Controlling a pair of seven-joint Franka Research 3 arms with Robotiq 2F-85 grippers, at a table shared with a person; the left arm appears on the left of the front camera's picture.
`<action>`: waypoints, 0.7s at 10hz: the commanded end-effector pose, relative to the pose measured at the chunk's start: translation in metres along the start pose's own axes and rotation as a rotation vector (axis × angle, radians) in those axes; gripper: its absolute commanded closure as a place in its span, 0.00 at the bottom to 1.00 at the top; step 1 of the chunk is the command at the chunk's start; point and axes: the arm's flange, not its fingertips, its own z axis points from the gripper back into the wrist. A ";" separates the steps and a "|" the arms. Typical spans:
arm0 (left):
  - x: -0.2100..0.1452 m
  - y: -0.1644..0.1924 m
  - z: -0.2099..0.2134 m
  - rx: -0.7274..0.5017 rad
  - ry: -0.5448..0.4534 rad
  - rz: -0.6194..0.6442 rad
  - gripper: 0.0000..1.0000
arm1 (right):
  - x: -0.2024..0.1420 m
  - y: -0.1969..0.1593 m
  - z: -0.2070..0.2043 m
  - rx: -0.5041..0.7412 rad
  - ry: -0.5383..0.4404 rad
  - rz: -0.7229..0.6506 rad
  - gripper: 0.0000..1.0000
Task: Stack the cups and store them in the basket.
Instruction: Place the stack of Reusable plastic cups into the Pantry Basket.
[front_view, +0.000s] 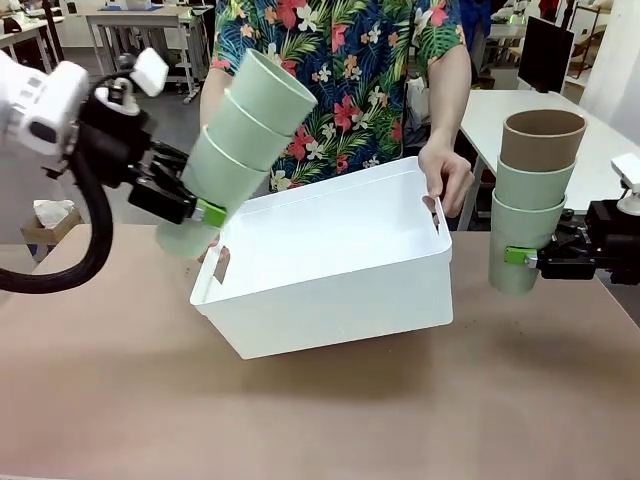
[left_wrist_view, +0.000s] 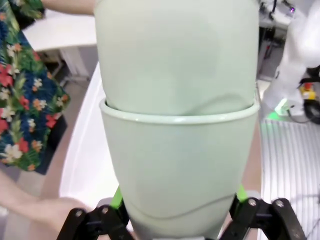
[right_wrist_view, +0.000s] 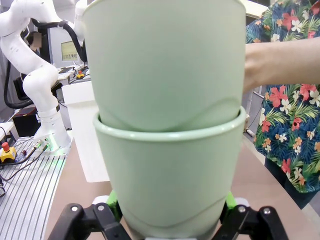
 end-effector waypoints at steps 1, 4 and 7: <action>0.018 0.013 -0.018 -0.002 0.070 0.025 0.13 | 0.004 0.000 0.000 0.000 -0.001 0.009 0.15; 0.029 0.024 -0.062 -0.016 0.170 0.017 0.13 | 0.004 0.000 0.000 0.000 -0.001 0.009 0.15; 0.025 0.037 -0.101 -0.045 0.246 0.014 0.13 | 0.004 0.000 0.000 0.000 -0.001 0.009 0.15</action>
